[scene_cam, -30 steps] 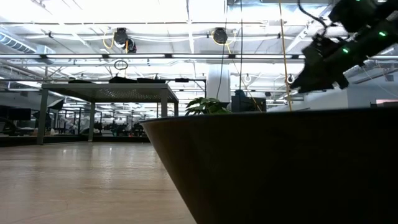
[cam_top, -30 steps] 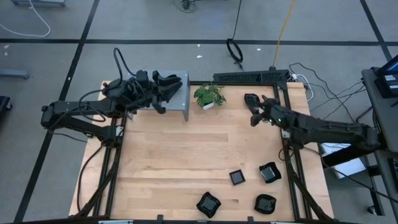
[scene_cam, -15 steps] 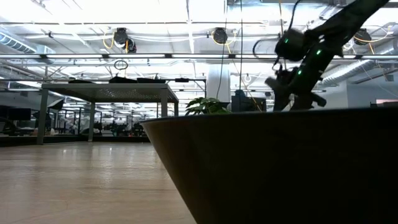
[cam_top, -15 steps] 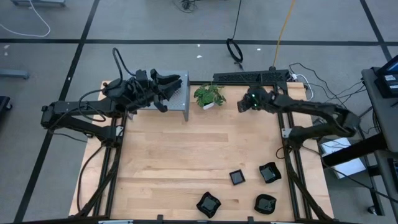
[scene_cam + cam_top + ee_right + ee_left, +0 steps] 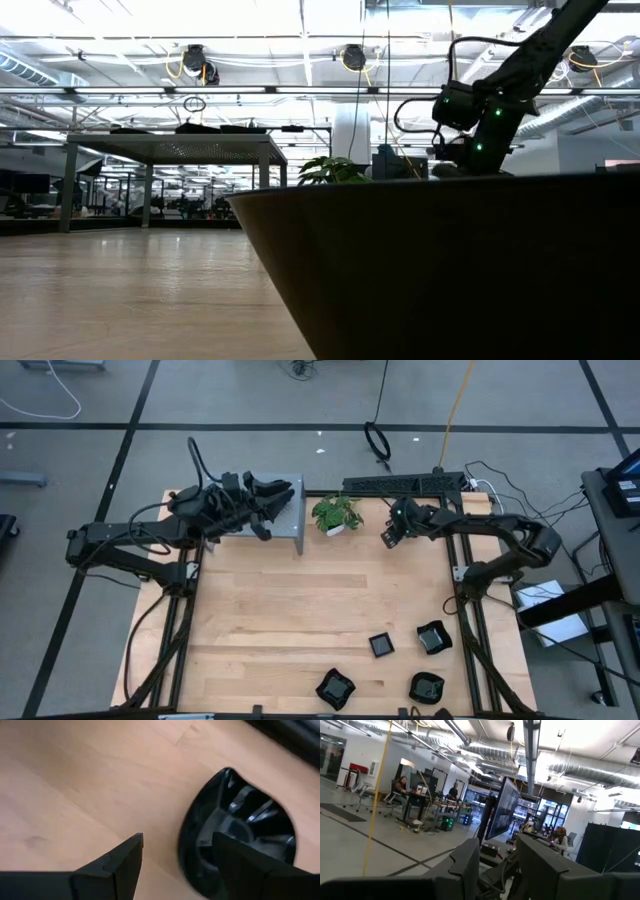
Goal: Pick & Place Mini shaped plates
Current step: Stack the black leaf shaped plate on top of the other black leaf shaped plates on the shelf
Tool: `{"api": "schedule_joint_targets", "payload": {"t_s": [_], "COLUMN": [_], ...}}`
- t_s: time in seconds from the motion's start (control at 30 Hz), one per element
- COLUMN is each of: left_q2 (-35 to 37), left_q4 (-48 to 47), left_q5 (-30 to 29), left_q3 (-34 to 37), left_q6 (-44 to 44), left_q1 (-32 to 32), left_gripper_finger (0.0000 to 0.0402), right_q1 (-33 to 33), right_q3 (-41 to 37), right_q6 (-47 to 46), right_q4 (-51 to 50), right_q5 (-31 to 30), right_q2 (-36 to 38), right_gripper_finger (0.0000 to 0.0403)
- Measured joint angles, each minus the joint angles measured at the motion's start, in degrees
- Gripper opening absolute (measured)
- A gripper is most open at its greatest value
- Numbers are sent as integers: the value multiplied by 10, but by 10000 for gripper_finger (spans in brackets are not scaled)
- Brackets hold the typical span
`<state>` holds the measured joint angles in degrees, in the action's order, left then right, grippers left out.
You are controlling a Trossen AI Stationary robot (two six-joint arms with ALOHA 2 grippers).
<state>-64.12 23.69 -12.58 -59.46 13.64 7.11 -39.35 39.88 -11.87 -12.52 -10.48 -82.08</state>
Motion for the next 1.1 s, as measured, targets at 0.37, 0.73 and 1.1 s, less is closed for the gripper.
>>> {"api": "schedule_joint_targets", "payload": {"t_s": [0.37, 0.73, 1.1], "left_q2": [0, 0, 0], "left_q4": [0, -1, -14], "left_q5": [-1, 0, 0], "left_q3": [0, 0, 0], "left_q6": [0, 6, 6], "left_q1": [3, 3, 3], "left_gripper_finger": [134, 134, 134], "right_q1": [0, 5, 152], "right_q3": [0, 0, 0], "right_q6": [53, 79, 233], "right_q4": [3, 1, 22], "right_q5": [-32, -10, 192], "right_q2": [-25, -18, 71], "right_gripper_finger": [149, 8, 1]}}
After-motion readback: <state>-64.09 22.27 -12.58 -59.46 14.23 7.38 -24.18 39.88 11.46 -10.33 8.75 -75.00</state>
